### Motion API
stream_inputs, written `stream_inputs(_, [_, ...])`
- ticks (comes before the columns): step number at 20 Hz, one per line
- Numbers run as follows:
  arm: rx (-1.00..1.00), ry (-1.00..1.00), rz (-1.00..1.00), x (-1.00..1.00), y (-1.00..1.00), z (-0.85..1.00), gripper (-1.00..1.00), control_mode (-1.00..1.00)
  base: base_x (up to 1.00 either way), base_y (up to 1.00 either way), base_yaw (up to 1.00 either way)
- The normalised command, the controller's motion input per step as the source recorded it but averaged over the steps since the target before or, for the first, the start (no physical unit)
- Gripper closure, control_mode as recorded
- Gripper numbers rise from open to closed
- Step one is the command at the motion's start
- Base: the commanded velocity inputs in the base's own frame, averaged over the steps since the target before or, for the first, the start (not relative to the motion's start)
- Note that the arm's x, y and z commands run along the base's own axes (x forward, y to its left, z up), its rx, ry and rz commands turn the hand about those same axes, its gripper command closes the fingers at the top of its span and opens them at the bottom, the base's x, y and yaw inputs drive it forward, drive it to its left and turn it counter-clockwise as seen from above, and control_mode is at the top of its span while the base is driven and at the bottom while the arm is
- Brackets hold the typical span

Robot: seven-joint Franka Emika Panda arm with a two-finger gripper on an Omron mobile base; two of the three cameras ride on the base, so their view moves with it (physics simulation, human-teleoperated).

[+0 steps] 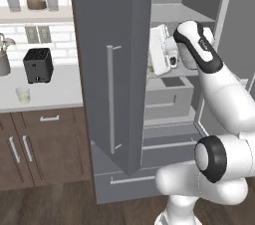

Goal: Grab a lemon wedge from the fridge and one ice cube from the ice bowl, and put them in the glass of lemonade.

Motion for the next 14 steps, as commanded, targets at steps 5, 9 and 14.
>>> stream_inputs(5, [0.0,0.01,0.3,-0.91,1.0,0.0,-1.0,-1.0,0.0,0.0,0.0])
stream_inputs(9, [0.0,-0.08,0.2,-0.93,0.94,0.02,-1.0,-1.0,0.0,0.0,0.0])
stream_inputs(14, [0.0,-0.31,0.01,-0.83,0.13,0.35,-1.0,-1.0,0.0,0.0,0.0])
